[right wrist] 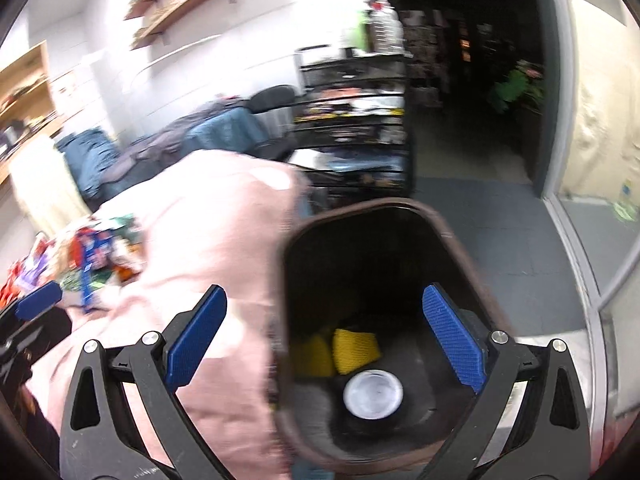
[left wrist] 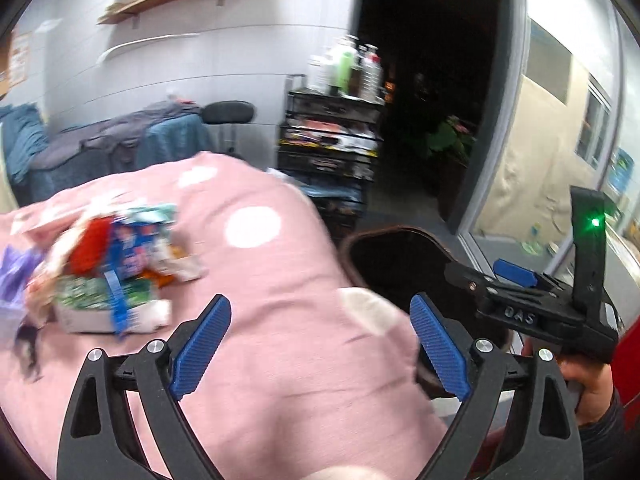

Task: Collect trash
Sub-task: 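Return both tools to the table and grasp the purple bag with the left tool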

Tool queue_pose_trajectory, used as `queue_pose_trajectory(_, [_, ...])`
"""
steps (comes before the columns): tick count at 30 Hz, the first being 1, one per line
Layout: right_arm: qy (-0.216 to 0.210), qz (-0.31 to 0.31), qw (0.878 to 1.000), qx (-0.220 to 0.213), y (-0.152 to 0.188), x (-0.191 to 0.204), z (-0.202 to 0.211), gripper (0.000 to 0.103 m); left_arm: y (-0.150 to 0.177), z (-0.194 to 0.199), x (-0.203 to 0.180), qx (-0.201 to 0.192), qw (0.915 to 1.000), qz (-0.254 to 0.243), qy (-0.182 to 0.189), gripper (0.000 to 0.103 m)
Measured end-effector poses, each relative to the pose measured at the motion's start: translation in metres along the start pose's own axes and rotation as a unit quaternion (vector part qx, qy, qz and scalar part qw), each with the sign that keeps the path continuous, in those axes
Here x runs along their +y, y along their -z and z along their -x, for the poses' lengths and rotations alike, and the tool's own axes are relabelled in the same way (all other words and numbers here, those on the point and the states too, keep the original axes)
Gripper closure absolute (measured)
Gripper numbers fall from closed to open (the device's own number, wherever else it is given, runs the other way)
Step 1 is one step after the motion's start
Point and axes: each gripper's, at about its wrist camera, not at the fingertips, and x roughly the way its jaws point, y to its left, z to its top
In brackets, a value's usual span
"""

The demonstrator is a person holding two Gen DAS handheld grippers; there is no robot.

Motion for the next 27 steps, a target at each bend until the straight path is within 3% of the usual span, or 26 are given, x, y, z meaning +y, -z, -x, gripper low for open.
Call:
queue_pose_trajectory(8, [-0.073,0.063,0.995,-0.016,-0.003,0.083,-0.003,0.006,0.017,0.041,0.065,-0.028,0.9947,0.041,-0.09,0.012])
queue_pose_trajectory(15, [-0.166,0.102,0.981,0.016,-0.008,0.166,-0.014,0.006,0.034,0.079,0.131,-0.053,0.9805,0.109,-0.155,0.012])
queue_pose_trajectory(22, [-0.221,0.13,0.965,0.058,-0.002,0.232,-0.032,0.009,0.044,0.102,0.19,-0.063,0.9645,0.167,-0.194,0.012])
queue_pose_trajectory(27, [-0.25,0.114,0.958,0.087,-0.005,0.267,-0.051,0.014,0.041,0.104,0.229,-0.069,0.9576,0.204,-0.191,0.012])
